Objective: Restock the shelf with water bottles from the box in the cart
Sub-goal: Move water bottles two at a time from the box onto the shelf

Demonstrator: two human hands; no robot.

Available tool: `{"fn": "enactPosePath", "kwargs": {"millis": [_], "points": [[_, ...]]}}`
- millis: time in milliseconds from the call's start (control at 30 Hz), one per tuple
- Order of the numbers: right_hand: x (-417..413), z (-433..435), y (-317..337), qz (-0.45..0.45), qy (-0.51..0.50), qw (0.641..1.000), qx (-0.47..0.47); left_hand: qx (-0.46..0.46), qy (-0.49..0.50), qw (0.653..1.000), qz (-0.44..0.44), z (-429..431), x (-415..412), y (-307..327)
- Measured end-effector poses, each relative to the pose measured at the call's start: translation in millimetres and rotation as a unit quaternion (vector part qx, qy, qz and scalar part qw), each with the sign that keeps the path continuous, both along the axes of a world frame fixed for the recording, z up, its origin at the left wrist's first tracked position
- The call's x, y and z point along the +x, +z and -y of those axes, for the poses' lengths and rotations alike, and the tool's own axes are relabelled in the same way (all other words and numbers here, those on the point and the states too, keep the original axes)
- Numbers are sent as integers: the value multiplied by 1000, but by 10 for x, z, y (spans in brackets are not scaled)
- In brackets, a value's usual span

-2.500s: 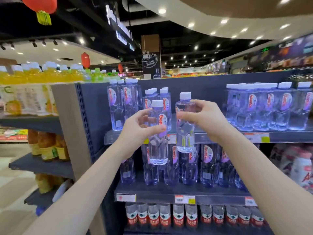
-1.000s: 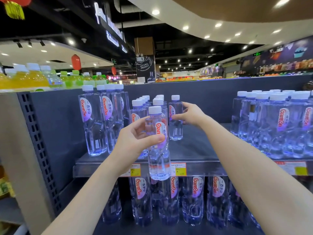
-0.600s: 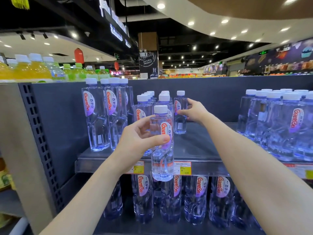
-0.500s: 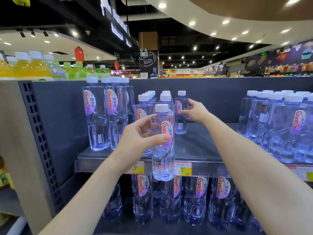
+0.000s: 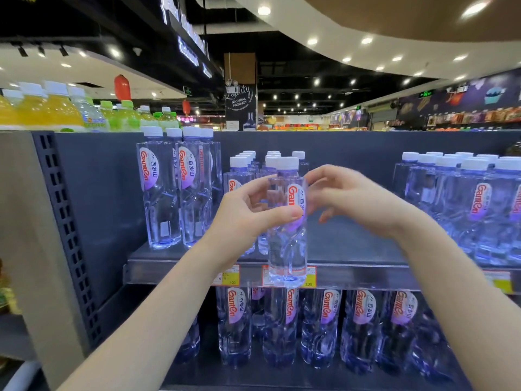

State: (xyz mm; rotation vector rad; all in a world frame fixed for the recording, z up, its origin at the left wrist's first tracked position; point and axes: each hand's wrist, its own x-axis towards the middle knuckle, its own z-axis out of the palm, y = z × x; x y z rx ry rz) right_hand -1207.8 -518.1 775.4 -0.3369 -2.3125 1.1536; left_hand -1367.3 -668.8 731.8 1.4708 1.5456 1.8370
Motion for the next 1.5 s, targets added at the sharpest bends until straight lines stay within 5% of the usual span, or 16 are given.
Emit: {"fn": "enactPosePath", "kwargs": {"millis": [67, 300, 433, 767, 1500], "points": [[218, 217, -33, 74, 107, 991, 25, 1, -11, 1000, 0, -28, 78, 43], [216, 281, -255, -41, 11, 999, -26, 15, 10, 995, -93, -38, 325, 174], [270, 222, -267, -62, -22, 997, -27, -21, 189, 935, -299, 6, 327, 169], [-102, -220, -357, -55, -128, 990, 9, -13, 287, 840, -460, 220, 396, 30], [-758, -696, -410, -19, -191, 981, 17, -55, 321, 808, -490, 209, 230, -149]]}}
